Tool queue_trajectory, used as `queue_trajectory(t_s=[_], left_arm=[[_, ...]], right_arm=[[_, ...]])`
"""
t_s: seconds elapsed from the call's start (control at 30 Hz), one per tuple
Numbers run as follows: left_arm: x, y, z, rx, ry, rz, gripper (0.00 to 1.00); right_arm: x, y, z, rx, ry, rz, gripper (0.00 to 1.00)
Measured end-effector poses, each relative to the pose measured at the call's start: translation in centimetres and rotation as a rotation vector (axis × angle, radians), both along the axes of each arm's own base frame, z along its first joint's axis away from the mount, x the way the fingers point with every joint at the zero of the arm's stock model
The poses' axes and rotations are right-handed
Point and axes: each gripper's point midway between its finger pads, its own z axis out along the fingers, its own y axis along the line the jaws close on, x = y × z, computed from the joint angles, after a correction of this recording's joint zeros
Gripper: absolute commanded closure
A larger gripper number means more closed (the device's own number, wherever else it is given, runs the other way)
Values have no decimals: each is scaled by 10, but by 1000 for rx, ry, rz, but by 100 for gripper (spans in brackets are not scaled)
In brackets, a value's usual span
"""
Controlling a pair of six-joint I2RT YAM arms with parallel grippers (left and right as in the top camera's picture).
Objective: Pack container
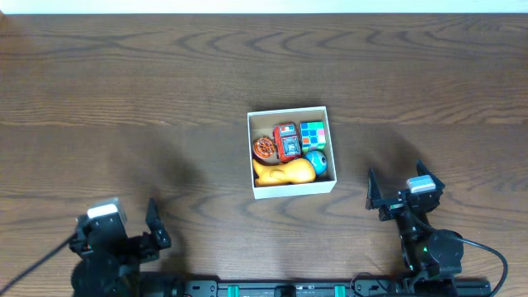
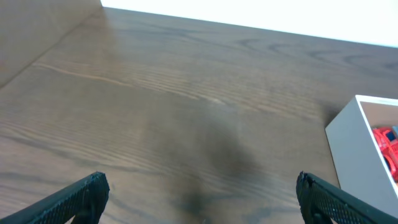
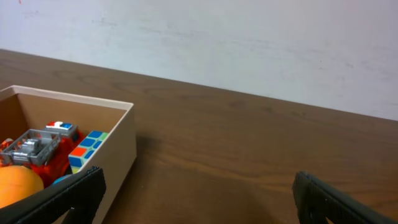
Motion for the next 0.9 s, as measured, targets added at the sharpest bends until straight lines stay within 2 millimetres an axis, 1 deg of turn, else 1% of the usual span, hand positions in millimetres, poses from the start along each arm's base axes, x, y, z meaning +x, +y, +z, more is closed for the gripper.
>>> queue_trajectory(t_s=[0.07, 0.1, 0.17, 0.23, 0.3, 0.4, 0.43, 0.53, 0.67, 0.9], left_arm=[[3, 0, -8, -3, -42, 0, 2], [9, 0, -9, -5, -81, 0, 2], [22, -2, -11, -10, -151, -5, 2], [41, -4, -10, -16, -227, -11, 2], [55, -6, -15, -18, -275, -19, 2], [73, -8, -27, -22, -338, -27, 2], [79, -8, -34, -22, -360, -27, 2], [88, -9, -45, -20, -396, -28, 2], [92, -5, -70, -14, -370, -16, 2], [91, -2, -72, -2, -351, -9, 2]], right_arm=[[0, 0, 0, 0, 0, 0, 1], [0, 0, 0, 0, 0, 0, 1], [0, 0, 0, 0, 0, 1, 1], [0, 0, 0, -1, 0, 1, 1], [0, 0, 0, -1, 0, 2, 1], [0, 0, 0, -2, -1, 3, 1], [0, 0, 0, -2, -1, 3, 1], [0, 1, 0, -2, -1, 3, 1], [0, 0, 0, -2, -1, 3, 1], [0, 1, 0, -2, -1, 3, 1]])
